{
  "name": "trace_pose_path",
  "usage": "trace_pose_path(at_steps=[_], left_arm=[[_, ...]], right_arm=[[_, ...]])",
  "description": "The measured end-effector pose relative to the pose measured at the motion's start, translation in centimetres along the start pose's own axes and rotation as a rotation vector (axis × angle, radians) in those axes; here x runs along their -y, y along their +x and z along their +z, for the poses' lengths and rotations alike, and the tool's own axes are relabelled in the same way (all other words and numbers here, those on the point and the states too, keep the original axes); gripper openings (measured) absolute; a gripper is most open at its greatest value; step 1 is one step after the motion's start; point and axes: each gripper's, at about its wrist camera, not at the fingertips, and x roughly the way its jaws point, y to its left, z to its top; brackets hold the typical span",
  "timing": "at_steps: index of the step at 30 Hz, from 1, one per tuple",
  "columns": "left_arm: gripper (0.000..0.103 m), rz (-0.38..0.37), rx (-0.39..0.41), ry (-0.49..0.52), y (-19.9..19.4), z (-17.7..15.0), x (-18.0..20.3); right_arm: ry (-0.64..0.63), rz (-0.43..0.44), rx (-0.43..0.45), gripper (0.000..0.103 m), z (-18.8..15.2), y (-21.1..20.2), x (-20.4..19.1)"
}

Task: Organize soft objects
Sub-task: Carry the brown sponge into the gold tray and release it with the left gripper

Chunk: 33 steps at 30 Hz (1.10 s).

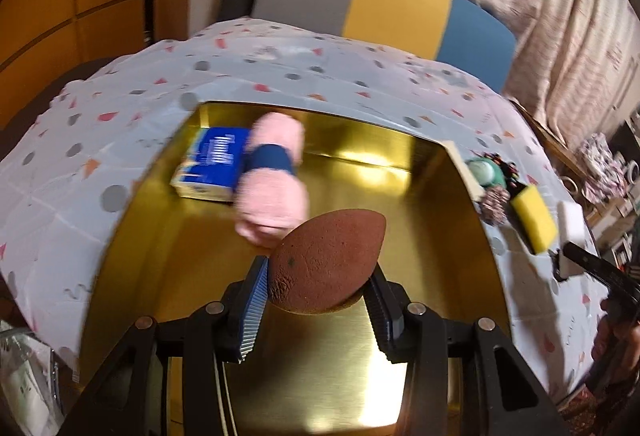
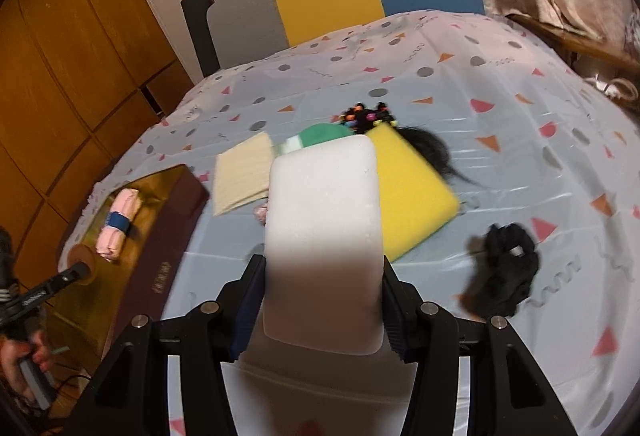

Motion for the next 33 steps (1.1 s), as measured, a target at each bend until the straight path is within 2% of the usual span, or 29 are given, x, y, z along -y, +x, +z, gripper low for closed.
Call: trace_pose_path(at_steps=[9,16,21,27,33], left_arm=[[0.048,0.093,0.017,-0.073,0.5,0.4,-4.3],[0.058,0.166,0.006,-0.078,1.4,0.9,-5.8],[0.068,0.134,0.021,-0.099,0.9,0.6,-5.9],[0.068,0.056,0.035,-0.136,-0.1,0.4,-5.7],[0.068,0.031,0.027,-0.079,-1.1,-0.6,-4.2]], right_arm=[[-0.074,0.093,0.026,0.054,0.9,-0.3,-7.1],[-0.177,0.154,0.009,0.054,0.8,0.2,-12.8],[-0.238,0.18,-0.004,0.054,0.7,0.7,-16.0],[-0.265,0.191,-0.04,0.054,0.8,1.9,-18.7],[-0.303,0.135,-0.102,0.054,0.5,3.9,-21.0]])
